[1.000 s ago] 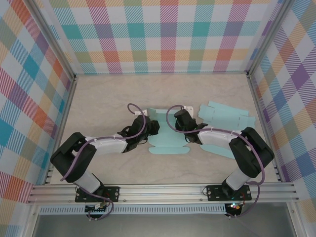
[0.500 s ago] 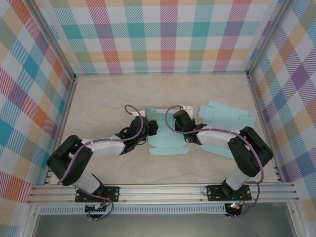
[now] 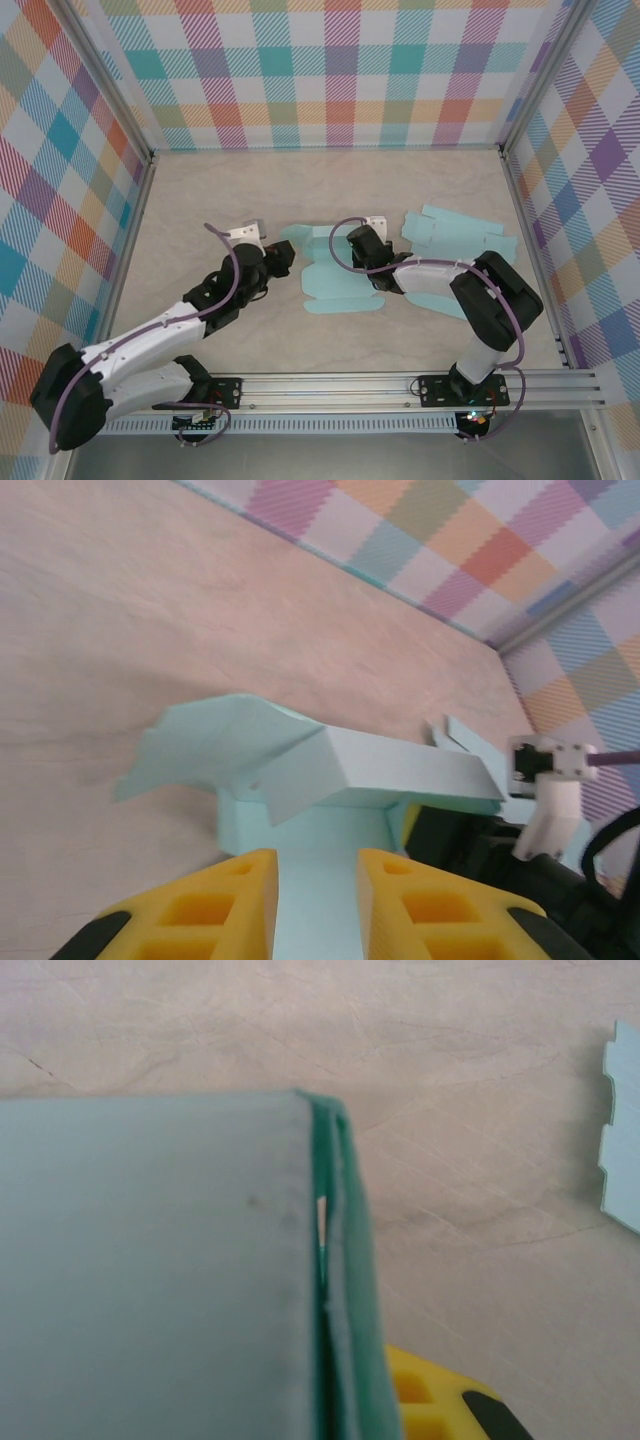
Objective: Fold the paper box
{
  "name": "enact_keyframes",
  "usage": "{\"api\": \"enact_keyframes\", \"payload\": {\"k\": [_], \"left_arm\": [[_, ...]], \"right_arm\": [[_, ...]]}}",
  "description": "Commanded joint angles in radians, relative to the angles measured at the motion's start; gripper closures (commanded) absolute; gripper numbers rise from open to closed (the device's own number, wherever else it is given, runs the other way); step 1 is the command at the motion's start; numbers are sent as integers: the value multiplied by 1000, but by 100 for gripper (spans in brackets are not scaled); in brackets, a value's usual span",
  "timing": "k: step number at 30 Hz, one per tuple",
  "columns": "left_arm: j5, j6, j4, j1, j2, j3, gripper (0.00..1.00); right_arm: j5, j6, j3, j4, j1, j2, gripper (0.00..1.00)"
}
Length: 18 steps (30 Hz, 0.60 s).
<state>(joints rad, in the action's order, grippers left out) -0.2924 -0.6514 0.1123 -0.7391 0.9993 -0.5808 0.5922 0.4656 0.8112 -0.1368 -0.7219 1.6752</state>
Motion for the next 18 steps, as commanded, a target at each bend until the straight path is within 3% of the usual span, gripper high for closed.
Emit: {"api": "enact_keyframes", "payload": {"k": [1, 6, 11, 18], "left_arm": [[-169, 38, -204, 21, -51, -39, 73], [-145, 37, -257, 160, -10, -72, 73], [-57, 49, -168, 287, 114, -83, 73], [51, 84, -49, 362, 380, -168, 78]], "right_arm": [[21, -18, -18, -59, -7, 19, 100], [19, -16, -15, -64, -7, 35, 100], [17, -20, -15, -67, -7, 46, 100], [11, -25, -11, -67, -7, 53, 100]]}}
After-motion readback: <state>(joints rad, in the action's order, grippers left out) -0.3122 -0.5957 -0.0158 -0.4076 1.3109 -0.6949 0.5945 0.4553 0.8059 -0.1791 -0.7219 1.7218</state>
